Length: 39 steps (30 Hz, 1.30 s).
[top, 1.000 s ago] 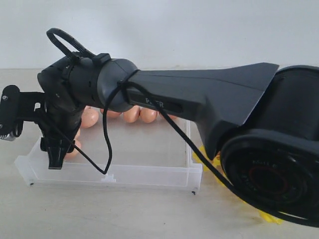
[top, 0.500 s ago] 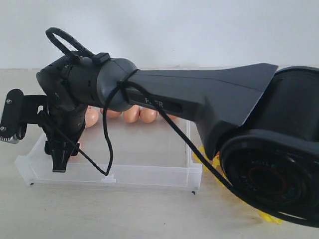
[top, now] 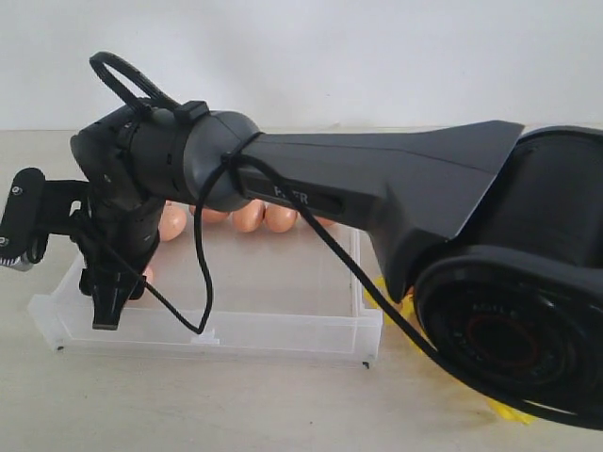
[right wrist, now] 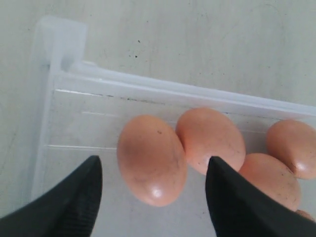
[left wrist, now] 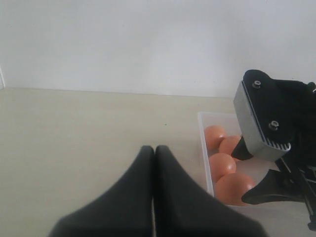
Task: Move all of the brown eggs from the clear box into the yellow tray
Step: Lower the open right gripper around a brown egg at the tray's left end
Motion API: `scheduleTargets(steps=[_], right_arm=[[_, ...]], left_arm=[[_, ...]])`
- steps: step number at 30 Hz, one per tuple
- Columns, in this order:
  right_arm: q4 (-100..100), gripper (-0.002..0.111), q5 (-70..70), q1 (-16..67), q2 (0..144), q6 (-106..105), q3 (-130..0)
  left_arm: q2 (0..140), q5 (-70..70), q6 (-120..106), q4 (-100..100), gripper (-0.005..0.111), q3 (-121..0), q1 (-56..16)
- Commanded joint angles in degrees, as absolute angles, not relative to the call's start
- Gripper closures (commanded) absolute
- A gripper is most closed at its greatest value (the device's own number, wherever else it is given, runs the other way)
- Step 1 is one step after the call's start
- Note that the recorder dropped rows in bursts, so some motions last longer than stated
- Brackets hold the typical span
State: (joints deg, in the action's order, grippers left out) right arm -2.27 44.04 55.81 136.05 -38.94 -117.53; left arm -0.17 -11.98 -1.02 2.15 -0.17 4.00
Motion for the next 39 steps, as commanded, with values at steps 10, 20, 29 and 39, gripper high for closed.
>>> scheduleTargets(steps=[10,20,29,39], right_arm=[[-1.9,0.049,43.5,54.9,137.3,-38.9,-117.9],[0.3,0.065,41.3,54.9,137.9,-40.2,-117.9],[0.8,0.069,41.4,54.8,137.9,-40.0,-117.9],[0.8,0.053,41.1,54.8,138.5,-37.7,-117.9]], left_arm=[[0.0,-11.6,-1.2,2.0,0.111,0.0,4.0],[0.0,-11.6,-1.2,2.0,0.111,0.0,4.0],[0.0,-11.6,-1.2,2.0,0.111,0.0,4.0],[0.0,-11.6,-1.2,2.0,0.111,0.0,4.0]])
